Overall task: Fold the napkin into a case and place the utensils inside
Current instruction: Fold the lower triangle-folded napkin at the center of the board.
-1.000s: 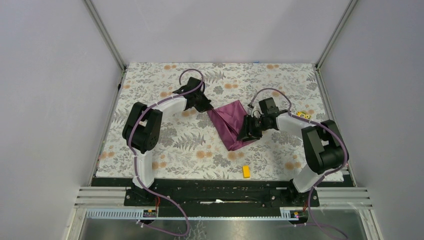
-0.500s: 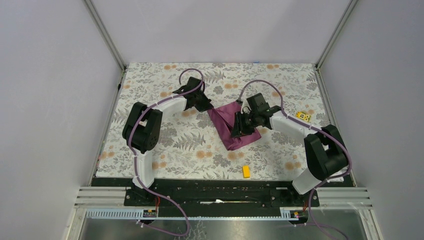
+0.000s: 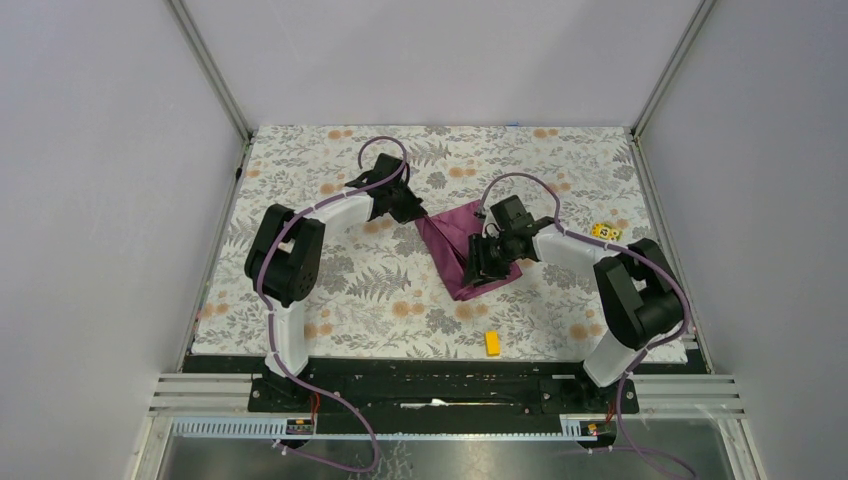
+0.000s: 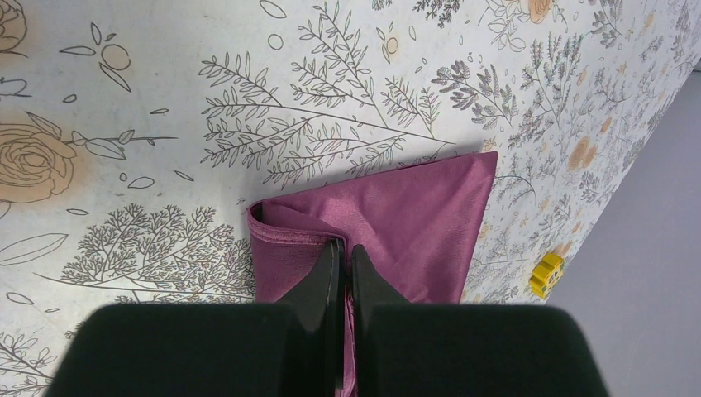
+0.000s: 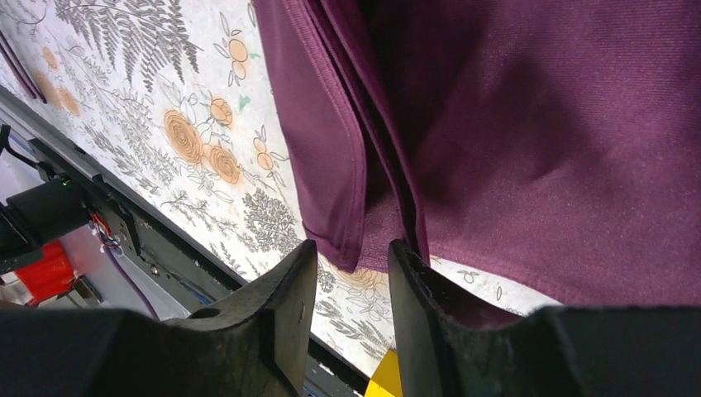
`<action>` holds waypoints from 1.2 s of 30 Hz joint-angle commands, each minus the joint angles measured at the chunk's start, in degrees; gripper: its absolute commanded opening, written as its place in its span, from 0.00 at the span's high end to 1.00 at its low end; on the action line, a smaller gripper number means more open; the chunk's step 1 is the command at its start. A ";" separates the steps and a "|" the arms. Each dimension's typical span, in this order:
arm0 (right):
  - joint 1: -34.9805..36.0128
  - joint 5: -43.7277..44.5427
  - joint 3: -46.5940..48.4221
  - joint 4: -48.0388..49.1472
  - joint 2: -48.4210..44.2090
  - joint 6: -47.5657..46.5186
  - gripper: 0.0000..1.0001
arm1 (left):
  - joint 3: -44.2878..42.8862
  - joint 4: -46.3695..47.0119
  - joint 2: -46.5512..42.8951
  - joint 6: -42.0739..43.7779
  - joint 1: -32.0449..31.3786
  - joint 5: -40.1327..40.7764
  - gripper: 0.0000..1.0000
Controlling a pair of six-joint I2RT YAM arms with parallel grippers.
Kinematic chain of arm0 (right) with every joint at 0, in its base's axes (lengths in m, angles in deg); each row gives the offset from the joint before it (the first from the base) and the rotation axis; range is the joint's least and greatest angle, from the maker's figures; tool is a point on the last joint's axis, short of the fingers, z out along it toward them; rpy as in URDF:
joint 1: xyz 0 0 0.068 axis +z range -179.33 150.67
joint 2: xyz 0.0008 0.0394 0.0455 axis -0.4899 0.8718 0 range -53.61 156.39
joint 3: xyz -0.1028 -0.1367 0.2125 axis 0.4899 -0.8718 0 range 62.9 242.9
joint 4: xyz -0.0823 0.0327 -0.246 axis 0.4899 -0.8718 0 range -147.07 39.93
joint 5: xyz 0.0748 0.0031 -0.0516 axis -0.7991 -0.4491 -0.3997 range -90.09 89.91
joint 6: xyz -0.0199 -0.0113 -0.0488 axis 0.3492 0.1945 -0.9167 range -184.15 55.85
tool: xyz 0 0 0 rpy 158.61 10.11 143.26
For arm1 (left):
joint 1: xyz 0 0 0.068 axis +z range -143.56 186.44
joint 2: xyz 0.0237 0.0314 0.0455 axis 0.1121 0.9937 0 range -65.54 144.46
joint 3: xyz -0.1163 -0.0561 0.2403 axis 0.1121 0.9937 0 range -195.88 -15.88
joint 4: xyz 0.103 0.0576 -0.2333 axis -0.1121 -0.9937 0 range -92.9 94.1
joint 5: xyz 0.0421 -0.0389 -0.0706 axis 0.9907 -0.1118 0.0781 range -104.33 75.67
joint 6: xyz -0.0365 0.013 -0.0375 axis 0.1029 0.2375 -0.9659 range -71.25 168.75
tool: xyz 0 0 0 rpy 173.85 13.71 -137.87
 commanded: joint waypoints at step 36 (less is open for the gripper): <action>-2.34 13.31 2.27 -3.69 1.55 -3.67 1.00 | -3.01 10.59 4.32 -0.35 0.36 -4.35 0.97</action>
